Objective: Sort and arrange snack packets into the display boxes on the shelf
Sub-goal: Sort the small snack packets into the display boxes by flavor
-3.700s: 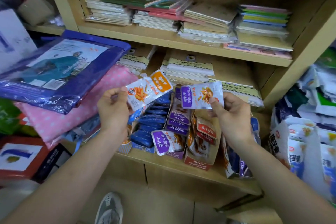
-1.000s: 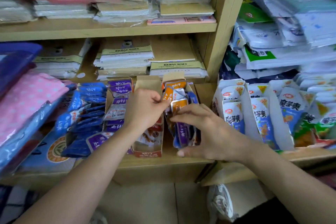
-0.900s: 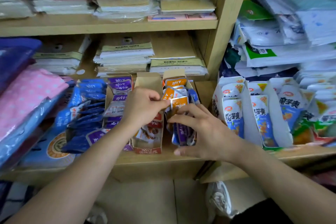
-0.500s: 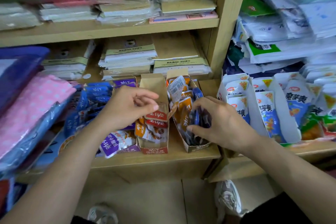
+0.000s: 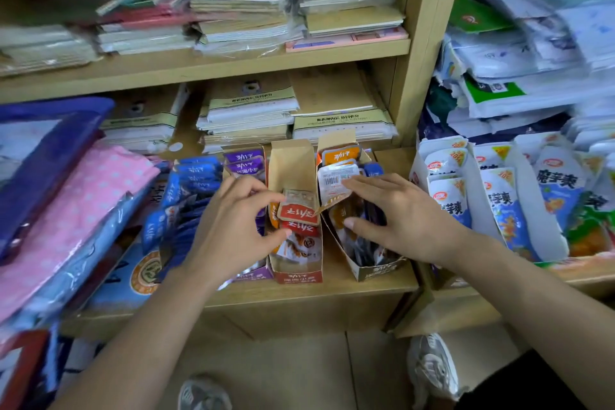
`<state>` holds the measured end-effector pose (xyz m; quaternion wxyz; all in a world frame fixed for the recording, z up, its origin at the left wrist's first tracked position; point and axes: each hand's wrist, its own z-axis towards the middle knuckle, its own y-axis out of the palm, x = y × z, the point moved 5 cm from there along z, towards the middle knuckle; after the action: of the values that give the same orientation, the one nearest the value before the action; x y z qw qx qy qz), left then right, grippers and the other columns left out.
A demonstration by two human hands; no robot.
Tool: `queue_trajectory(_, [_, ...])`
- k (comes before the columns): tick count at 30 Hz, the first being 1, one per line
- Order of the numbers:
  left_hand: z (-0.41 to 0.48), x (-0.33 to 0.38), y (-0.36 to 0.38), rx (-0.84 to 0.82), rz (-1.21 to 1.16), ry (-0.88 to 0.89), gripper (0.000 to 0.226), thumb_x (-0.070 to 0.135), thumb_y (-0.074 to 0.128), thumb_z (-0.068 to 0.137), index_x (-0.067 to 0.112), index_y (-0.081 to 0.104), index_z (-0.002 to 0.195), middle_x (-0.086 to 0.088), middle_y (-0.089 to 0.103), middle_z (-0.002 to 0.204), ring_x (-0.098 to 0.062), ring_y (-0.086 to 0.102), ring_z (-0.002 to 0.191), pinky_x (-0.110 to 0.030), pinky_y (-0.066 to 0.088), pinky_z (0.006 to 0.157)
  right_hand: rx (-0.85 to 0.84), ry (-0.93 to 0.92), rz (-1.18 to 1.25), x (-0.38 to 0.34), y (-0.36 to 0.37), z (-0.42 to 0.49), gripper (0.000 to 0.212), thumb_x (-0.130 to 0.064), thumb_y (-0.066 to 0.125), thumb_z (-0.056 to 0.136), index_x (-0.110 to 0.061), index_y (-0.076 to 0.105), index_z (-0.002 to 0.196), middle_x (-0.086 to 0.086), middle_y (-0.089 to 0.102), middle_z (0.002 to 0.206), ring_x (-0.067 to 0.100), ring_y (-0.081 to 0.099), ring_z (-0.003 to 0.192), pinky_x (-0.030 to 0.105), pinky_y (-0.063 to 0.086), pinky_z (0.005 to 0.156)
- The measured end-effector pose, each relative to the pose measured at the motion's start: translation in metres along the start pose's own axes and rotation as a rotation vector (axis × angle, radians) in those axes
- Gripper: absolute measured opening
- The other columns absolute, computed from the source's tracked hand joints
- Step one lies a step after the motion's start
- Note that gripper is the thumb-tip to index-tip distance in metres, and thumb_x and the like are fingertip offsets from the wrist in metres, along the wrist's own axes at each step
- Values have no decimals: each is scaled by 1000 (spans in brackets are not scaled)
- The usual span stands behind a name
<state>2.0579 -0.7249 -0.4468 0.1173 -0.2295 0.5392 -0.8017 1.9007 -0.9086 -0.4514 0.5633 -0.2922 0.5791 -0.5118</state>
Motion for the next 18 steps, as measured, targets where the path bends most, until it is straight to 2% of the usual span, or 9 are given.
queue_trajectory(2, [4, 8, 10, -38, 103, 51, 61, 58, 82, 69, 31, 70, 123, 11, 57, 110, -13, 41, 109, -36, 40, 95, -5, 31, -17, 2, -1, 1, 70, -63, 43, 90, -23, 47, 147, -3, 52, 148, 22, 43, 135, 35, 36, 109])
queue_trajectory(4, [10, 13, 19, -92, 186, 74, 61, 61, 81, 70, 35, 69, 123, 13, 60, 113, -17, 42, 111, -41, 36, 100, -2, 34, -23, 2, -1, 1, 61, -56, 50, 92, -21, 52, 142, -3, 57, 143, 21, 46, 129, 32, 38, 103])
queue_trajectory(6, [17, 17, 24, -86, 232, 110, 47, 58, 79, 74, 36, 73, 115, 15, 66, 108, -17, 46, 105, -39, 31, 93, -1, 37, -17, 3, 0, 1, 59, -55, 51, 92, -21, 53, 141, -4, 57, 142, 20, 47, 127, 31, 38, 103])
queue_trajectory(9, [26, 18, 19, 10, 219, 151, 23, 48, 73, 84, 35, 77, 103, 16, 73, 93, -14, 51, 89, -35, 28, 79, -2, 44, 4, 4, 1, 1, 60, -56, 50, 93, -23, 50, 143, -5, 55, 144, 17, 45, 129, 28, 36, 103])
queue_trajectory(12, [41, 10, 3, 157, 174, 114, 15, 36, 69, 90, 30, 78, 100, 10, 74, 88, -16, 55, 83, -34, 33, 77, -2, 46, 8, 4, 1, 0, 60, -56, 49, 94, -24, 46, 145, -6, 50, 148, 16, 43, 132, 26, 33, 104])
queue_trajectory(14, [54, 2, -5, 216, 132, 50, 16, 32, 68, 93, 26, 77, 104, 7, 74, 91, -19, 56, 87, -36, 35, 79, -4, 41, 17, 4, 2, 0, 60, -57, 49, 94, -25, 46, 145, -6, 50, 148, 17, 43, 131, 27, 33, 105])
queue_trajectory(18, [70, -7, 7, 144, 97, -61, 24, 30, 65, 96, 26, 73, 119, 2, 73, 102, -23, 54, 100, -39, 36, 85, -4, 46, 35, 2, 1, 1, 59, -55, 51, 95, -26, 44, 146, -6, 48, 149, 16, 43, 131, 29, 33, 107])
